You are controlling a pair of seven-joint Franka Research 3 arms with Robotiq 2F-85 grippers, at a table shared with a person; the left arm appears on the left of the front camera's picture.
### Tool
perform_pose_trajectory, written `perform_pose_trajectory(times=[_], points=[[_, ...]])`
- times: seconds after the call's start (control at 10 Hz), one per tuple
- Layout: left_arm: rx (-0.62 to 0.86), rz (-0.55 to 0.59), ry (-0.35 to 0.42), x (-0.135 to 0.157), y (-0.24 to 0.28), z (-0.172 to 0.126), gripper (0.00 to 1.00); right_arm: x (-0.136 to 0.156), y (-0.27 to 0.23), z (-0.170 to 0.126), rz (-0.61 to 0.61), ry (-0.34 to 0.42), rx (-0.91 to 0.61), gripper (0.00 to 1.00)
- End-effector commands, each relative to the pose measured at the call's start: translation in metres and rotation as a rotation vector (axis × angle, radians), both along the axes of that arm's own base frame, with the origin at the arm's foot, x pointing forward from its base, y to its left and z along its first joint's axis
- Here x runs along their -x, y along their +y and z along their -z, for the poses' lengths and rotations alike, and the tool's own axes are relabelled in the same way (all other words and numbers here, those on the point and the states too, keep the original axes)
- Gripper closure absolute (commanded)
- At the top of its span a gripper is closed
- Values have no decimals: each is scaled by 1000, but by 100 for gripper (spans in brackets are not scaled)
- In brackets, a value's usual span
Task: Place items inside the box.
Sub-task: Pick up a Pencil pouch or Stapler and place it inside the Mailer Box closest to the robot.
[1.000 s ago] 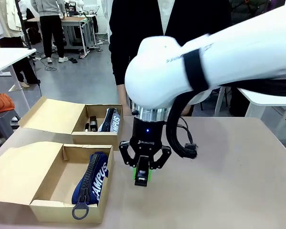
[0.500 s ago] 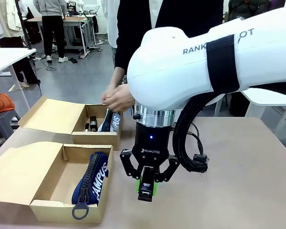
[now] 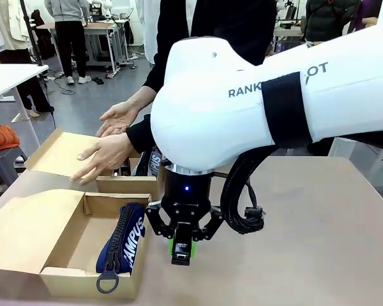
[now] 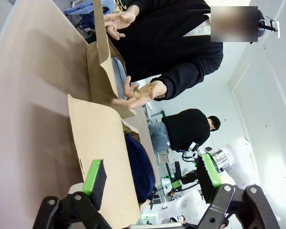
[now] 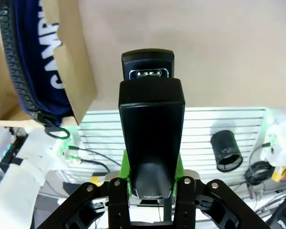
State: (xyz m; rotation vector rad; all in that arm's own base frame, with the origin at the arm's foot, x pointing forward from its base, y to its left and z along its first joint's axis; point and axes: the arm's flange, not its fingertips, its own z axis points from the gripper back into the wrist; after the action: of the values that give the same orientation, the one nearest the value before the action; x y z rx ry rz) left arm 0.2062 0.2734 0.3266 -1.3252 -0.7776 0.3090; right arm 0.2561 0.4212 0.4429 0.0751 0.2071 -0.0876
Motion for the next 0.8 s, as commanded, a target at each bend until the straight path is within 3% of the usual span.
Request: perform_pose_trajectory(times=[0.0, 0.2, 0.4, 0.5, 0.7], points=[[4, -12, -32, 0, -4, -1, 4, -1, -22, 0, 23, -24, -17, 63], [4, -12, -32, 0, -4, -1, 4, 32, -92, -2, -18, -79, 0, 63], [4, -12, -32, 0, -4, -1, 4, 68, -160, 4, -128, -214, -92, 63], [4, -12, -32, 0, -4, -1, 4, 82, -183, 13, -115, -280, -184, 63], [4, -12, -32, 0, -4, -1, 4, 103, -197, 42, -35, -304, -241, 63]])
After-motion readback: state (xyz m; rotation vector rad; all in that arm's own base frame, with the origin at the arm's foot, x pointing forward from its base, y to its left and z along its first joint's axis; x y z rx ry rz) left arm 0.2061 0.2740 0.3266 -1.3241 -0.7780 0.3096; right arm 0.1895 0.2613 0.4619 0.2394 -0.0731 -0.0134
